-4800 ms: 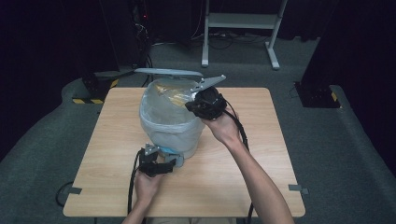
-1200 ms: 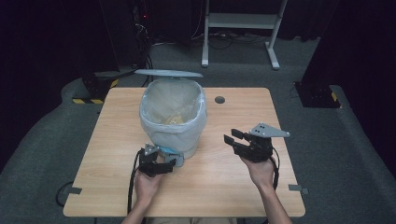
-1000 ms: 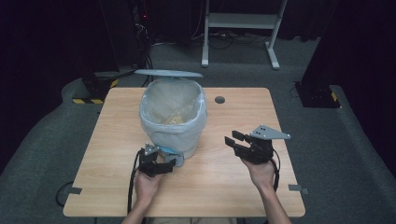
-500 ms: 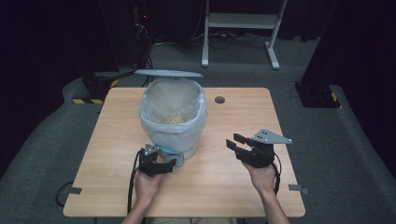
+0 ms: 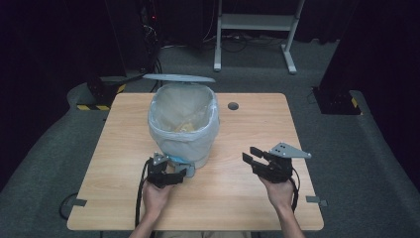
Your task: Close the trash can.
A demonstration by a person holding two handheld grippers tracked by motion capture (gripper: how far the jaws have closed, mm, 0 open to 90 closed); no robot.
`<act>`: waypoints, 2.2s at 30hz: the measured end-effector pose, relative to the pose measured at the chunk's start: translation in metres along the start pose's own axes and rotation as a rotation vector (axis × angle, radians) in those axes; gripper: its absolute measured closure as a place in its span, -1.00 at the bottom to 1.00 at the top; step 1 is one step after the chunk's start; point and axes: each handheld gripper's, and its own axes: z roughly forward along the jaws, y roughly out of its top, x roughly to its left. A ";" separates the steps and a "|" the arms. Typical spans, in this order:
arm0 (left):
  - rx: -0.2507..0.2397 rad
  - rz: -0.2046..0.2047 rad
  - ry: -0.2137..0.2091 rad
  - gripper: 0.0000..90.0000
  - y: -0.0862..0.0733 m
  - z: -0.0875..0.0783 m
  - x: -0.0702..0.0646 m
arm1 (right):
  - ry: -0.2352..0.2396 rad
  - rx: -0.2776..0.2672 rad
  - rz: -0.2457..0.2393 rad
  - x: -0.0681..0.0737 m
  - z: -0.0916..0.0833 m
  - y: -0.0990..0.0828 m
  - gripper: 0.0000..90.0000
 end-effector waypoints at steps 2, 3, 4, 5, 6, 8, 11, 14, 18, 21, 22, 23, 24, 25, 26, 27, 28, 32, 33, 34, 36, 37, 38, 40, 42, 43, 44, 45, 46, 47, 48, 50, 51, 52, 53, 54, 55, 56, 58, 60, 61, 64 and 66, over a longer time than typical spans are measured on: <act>0.000 -0.002 0.000 -0.86 0.000 0.000 0.000 | 0.001 -0.001 0.005 0.000 0.000 -0.002 0.30; -0.001 -0.002 0.001 -0.86 0.000 0.000 0.000 | 0.001 0.000 0.008 0.000 0.000 -0.003 0.30; 0.000 -0.003 0.000 -0.86 0.000 0.000 0.000 | 0.002 0.000 0.008 -0.001 0.000 -0.004 0.30; -0.001 -0.003 0.000 -0.86 0.000 0.000 0.000 | 0.002 0.001 0.010 0.000 0.000 -0.005 0.30; 0.000 -0.004 -0.001 -0.86 0.000 0.000 0.000 | 0.003 0.004 0.010 0.000 0.001 -0.007 0.30; -0.001 -0.004 -0.001 -0.86 0.000 0.000 0.000 | 0.001 0.008 0.010 0.000 0.002 -0.009 0.30; -0.001 -0.004 -0.001 -0.86 0.000 0.000 0.000 | 0.005 0.011 0.018 0.000 0.003 -0.012 0.30; -0.001 -0.005 -0.001 -0.85 0.000 0.000 0.000 | 0.003 0.012 0.011 0.002 0.005 -0.015 0.30; -0.001 -0.005 -0.001 -0.85 0.000 0.000 0.000 | 0.002 0.018 0.011 0.003 0.008 -0.018 0.30; -0.001 -0.005 -0.001 -0.85 0.000 0.000 0.000 | 0.005 0.027 0.012 0.004 0.011 -0.021 0.30; -0.001 -0.005 -0.001 -0.85 0.000 0.000 0.000 | 0.003 0.030 0.011 0.004 0.012 -0.022 0.30; -0.001 -0.005 -0.001 -0.85 0.000 0.000 0.000 | 0.004 0.032 0.012 0.005 0.013 -0.024 0.30; -0.001 -0.005 -0.001 -0.85 0.000 0.000 0.000 | 0.005 0.033 0.012 0.004 0.013 -0.025 0.30; -0.002 -0.005 -0.001 -0.85 0.000 0.000 0.000 | 0.004 0.037 0.014 0.005 0.014 -0.026 0.30; -0.001 -0.005 -0.001 -0.85 0.000 0.000 0.000 | 0.000 0.040 0.010 0.005 0.015 -0.027 0.30; -0.002 -0.005 -0.001 -0.85 0.000 0.000 0.000 | -0.002 0.043 0.009 0.005 0.015 -0.028 0.30; -0.002 -0.006 -0.001 -0.85 0.000 0.000 0.000 | -0.002 0.044 0.009 0.005 0.016 -0.028 0.30; -0.002 -0.006 -0.001 -0.85 0.000 0.000 0.000 | -0.002 0.052 0.009 0.006 0.019 -0.032 0.30; -0.002 -0.005 -0.001 -0.85 0.000 0.000 0.000 | -0.003 0.054 0.008 0.006 0.019 -0.032 0.30; -0.002 -0.005 -0.001 -0.85 0.000 0.000 0.000 | -0.001 0.055 0.009 0.006 0.020 -0.033 0.30; -0.001 -0.004 0.000 -0.85 0.000 0.000 0.000 | -0.001 0.060 0.015 0.006 0.021 -0.035 0.30; -0.001 -0.003 0.000 -0.85 0.000 0.000 0.000 | -0.001 0.061 0.016 0.006 0.022 -0.036 0.30; -0.001 -0.004 0.000 -0.85 0.000 0.000 0.000 | -0.001 0.062 0.016 0.006 0.022 -0.037 0.30; -0.001 -0.002 -0.002 -0.85 0.000 -0.001 0.000 | -0.001 0.065 0.019 0.006 0.023 -0.038 0.30; -0.001 -0.002 -0.002 -0.85 -0.001 -0.001 0.000 | -0.001 0.066 0.018 0.005 0.024 -0.039 0.30; -0.001 -0.002 -0.002 -0.85 0.000 -0.001 0.000 | -0.004 0.069 0.017 0.005 0.024 -0.039 0.30; -0.002 -0.003 -0.002 -0.85 -0.001 -0.001 0.000 | -0.004 0.071 0.016 0.005 0.025 -0.040 0.30; -0.001 -0.002 -0.002 -0.85 0.000 -0.001 0.000 | -0.006 0.073 0.017 0.005 0.025 -0.040 0.30; -0.001 -0.003 -0.002 -0.85 -0.001 -0.001 0.000 | -0.006 0.075 0.015 0.005 0.025 -0.040 0.30; -0.001 -0.003 -0.002 -0.85 -0.001 -0.001 0.000 | -0.007 0.078 0.016 0.005 0.026 -0.041 0.30; -0.001 -0.003 -0.002 -0.85 -0.001 -0.001 0.000 | -0.009 0.081 0.015 0.005 0.026 -0.042 0.30; -0.001 -0.002 -0.001 -0.85 -0.001 -0.001 0.000 | -0.010 0.083 0.015 0.004 0.027 -0.043 0.30; -0.001 -0.002 -0.002 -0.85 -0.001 -0.001 0.000 | -0.011 0.084 0.014 0.004 0.028 -0.043 0.30; -0.001 -0.003 -0.002 -0.85 -0.001 -0.001 0.000 | -0.011 0.085 0.015 0.004 0.028 -0.044 0.30; -0.001 -0.002 -0.001 -0.85 -0.001 -0.001 0.000 | -0.013 0.087 0.014 0.004 0.029 -0.044 0.30; -0.001 -0.002 -0.001 -0.85 -0.001 -0.001 0.000 | -0.014 0.088 0.014 0.004 0.029 -0.045 0.30; -0.001 -0.003 -0.002 -0.85 -0.001 -0.001 -0.001 | -0.015 0.090 0.013 0.004 0.030 -0.045 0.30; -0.001 -0.003 -0.002 -0.85 -0.001 -0.001 -0.001 | -0.017 0.093 0.014 0.003 0.030 -0.046 0.30; -0.001 -0.003 -0.002 -0.85 -0.001 -0.001 -0.001 | -0.018 0.098 0.017 0.003 0.031 -0.047 0.30; -0.002 -0.003 -0.002 -0.85 -0.001 -0.001 0.000 | -0.019 0.100 0.016 0.002 0.033 -0.049 0.30; -0.002 -0.003 -0.002 -0.85 -0.001 -0.001 0.000 | -0.021 0.105 0.019 0.002 0.034 -0.050 0.30; -0.001 -0.003 -0.002 -0.85 -0.001 -0.001 0.000 | -0.025 0.112 0.021 0.001 0.036 -0.052 0.30; -0.001 -0.003 -0.002 -0.85 -0.001 -0.001 0.000 | -0.027 0.117 0.026 0.001 0.038 -0.053 0.30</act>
